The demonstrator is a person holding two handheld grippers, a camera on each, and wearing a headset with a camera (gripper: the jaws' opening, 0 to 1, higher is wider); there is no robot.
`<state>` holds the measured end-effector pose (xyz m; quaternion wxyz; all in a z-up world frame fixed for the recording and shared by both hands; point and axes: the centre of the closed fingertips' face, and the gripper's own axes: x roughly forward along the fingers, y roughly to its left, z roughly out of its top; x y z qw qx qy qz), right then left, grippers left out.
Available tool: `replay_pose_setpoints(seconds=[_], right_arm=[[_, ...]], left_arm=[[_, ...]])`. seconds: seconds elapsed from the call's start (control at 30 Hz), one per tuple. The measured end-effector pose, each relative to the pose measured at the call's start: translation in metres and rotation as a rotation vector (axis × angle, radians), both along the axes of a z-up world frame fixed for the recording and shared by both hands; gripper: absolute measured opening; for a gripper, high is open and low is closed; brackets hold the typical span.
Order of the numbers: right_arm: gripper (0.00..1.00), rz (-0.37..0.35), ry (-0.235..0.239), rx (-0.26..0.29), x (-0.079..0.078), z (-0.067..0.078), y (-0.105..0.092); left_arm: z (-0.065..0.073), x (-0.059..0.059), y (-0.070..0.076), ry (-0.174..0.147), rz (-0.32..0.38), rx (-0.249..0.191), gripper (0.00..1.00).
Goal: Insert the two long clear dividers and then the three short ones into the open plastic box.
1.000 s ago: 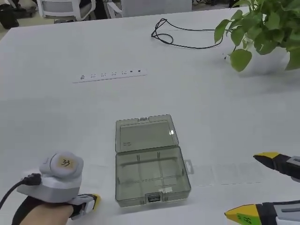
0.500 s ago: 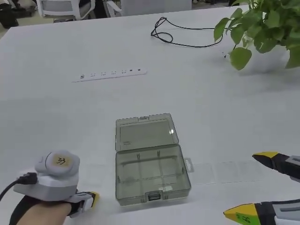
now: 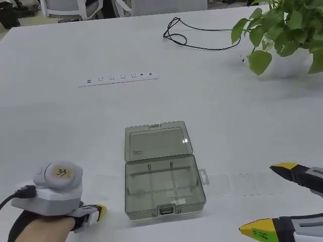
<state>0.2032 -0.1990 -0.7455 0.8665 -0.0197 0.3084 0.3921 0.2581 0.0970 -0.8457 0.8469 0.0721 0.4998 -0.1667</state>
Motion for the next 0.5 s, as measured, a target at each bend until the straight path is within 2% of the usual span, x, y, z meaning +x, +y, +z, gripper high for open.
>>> replay_pose_setpoints(seconds=[0.5], right_arm=[[1.0, 0.012, 0.006, 0.002, 0.0004, -0.0019, 0.0049]], left_arm=[[0.0055, 0.0027, 0.0025, -0.028, 0.008, -0.026, 0.3]])
